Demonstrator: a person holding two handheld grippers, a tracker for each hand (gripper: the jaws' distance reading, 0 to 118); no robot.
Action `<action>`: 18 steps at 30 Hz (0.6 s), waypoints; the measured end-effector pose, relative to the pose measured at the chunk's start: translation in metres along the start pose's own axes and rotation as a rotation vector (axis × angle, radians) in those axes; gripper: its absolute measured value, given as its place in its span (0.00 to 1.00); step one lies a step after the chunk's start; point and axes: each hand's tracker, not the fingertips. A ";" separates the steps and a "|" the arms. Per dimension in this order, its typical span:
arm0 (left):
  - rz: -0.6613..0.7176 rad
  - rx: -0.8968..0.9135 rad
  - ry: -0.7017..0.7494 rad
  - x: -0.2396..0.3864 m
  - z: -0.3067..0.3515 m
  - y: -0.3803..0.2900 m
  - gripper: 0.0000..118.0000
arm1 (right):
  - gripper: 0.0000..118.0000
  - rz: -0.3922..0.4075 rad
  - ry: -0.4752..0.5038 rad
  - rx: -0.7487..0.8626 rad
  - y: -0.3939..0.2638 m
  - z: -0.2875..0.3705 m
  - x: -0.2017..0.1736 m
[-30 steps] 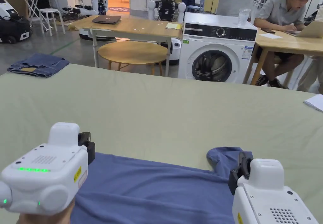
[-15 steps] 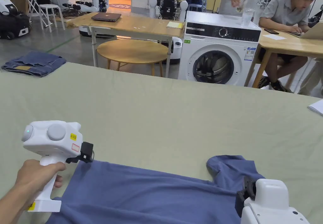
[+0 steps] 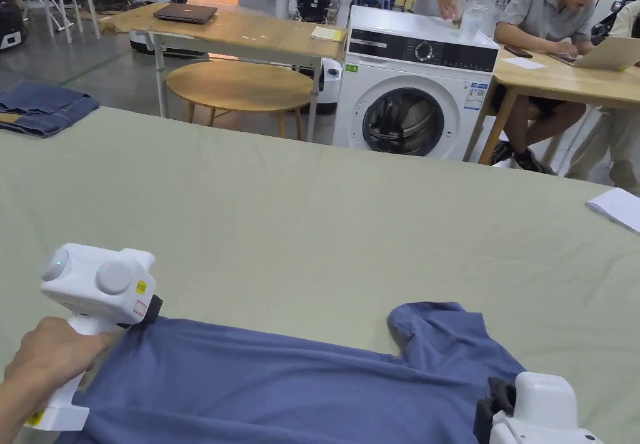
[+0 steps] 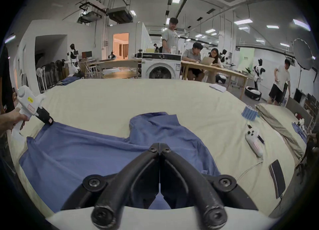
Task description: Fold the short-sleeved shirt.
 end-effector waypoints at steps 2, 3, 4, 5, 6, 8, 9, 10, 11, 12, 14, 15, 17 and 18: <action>0.027 0.036 -0.014 -0.009 0.006 0.001 0.00 | 0.00 -0.017 0.000 -0.027 0.007 -0.010 0.010; 0.036 0.054 -0.030 -0.010 0.011 0.000 0.00 | 0.00 -0.020 0.004 -0.053 0.012 -0.017 0.017; 0.034 0.079 -0.027 -0.011 0.018 -0.002 0.00 | 0.00 -0.024 0.005 -0.077 0.018 -0.027 0.025; 0.037 0.092 -0.023 -0.012 0.024 -0.004 0.00 | 0.00 -0.017 0.004 -0.110 0.024 -0.037 0.031; 0.039 0.105 -0.042 -0.017 0.026 -0.002 0.00 | 0.00 -0.021 0.015 -0.127 0.030 -0.048 0.039; 0.034 0.132 -0.042 -0.017 0.035 -0.004 0.00 | 0.11 -0.011 0.013 -0.205 0.043 -0.075 0.054; 0.031 0.142 -0.041 -0.017 0.039 -0.005 0.00 | 0.22 -0.007 0.020 -0.247 0.051 -0.091 0.061; 0.032 0.146 -0.045 -0.020 0.037 -0.002 0.00 | 0.34 -0.013 0.041 -0.281 0.057 -0.105 0.068; 0.031 0.152 -0.050 -0.020 0.039 -0.002 0.00 | 0.42 -0.023 0.046 -0.299 0.062 -0.118 0.073; 0.029 0.159 -0.049 -0.021 0.041 -0.003 0.00 | 0.46 -0.014 0.052 -0.341 0.068 -0.133 0.078; 0.037 0.166 -0.054 -0.023 0.039 -0.002 0.00 | 0.46 -0.011 0.042 -0.396 0.078 -0.160 0.085; 0.038 0.172 -0.057 -0.023 0.040 -0.003 0.00 | 0.46 -0.011 0.061 -0.423 0.080 -0.172 0.089; 0.033 0.178 -0.052 -0.022 0.042 -0.005 0.00 | 0.46 -0.005 0.076 -0.451 0.085 -0.193 0.093; 0.027 0.180 -0.053 -0.023 0.039 -0.005 0.00 | 0.46 0.004 0.076 -0.493 0.086 -0.205 0.094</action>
